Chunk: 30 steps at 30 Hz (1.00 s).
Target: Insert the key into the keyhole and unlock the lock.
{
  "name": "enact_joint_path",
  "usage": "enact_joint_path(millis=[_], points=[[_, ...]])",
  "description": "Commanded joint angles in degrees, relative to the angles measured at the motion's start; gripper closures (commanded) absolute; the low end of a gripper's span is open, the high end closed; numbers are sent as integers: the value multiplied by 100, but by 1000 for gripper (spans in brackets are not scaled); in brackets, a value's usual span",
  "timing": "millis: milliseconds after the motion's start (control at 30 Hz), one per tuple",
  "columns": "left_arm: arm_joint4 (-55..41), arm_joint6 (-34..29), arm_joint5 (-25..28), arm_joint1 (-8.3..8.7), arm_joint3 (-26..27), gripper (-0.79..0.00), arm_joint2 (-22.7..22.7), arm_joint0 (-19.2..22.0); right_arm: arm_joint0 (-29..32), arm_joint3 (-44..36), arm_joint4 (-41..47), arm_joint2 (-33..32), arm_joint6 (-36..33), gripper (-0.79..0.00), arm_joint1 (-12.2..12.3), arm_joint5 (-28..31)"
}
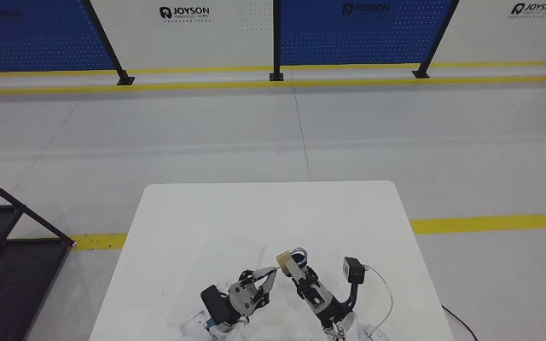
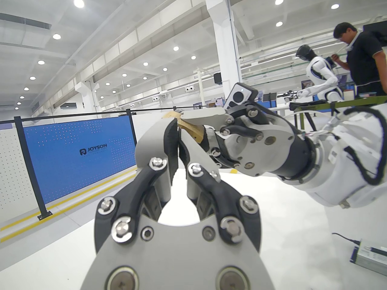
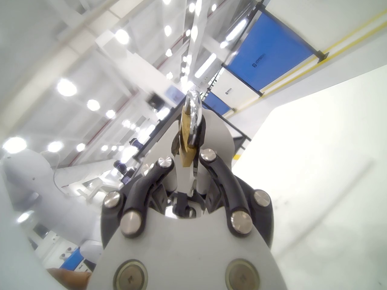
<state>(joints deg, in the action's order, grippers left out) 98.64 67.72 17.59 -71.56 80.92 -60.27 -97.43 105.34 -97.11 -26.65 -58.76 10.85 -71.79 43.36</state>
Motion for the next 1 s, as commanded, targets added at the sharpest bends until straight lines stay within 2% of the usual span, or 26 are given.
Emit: enact_joint_path(millis=[0,267,300,333,367,600,900,967], points=[[36,8,-68,13,12,0,-1,8,3,-3,6,1,11,0,0,-13],[-46,45,-42,60,11,0,-2,4,32,-20,-1,-13,45,0,8,-11],[-72,49,-20,65,21,-157,5,-5,34,-21,-2,-14,46,0,10,-10],[-161,74,46,66,43,-686,25,-26,36,-22,-9,-19,51,0,11,-15],[-216,86,86,69,62,-785,36,-35,37,-27,-14,-23,64,0,11,-17],[-529,232,631,122,264,-785,114,-184,33,44,-32,-101,327,0,4,-31],[-1085,126,1761,268,580,-785,-17,-495,211,19,-13,-353,577,0,39,157],[-1307,-98,1995,316,755,-785,-59,-600,252,17,-36,-394,603,0,45,162]])
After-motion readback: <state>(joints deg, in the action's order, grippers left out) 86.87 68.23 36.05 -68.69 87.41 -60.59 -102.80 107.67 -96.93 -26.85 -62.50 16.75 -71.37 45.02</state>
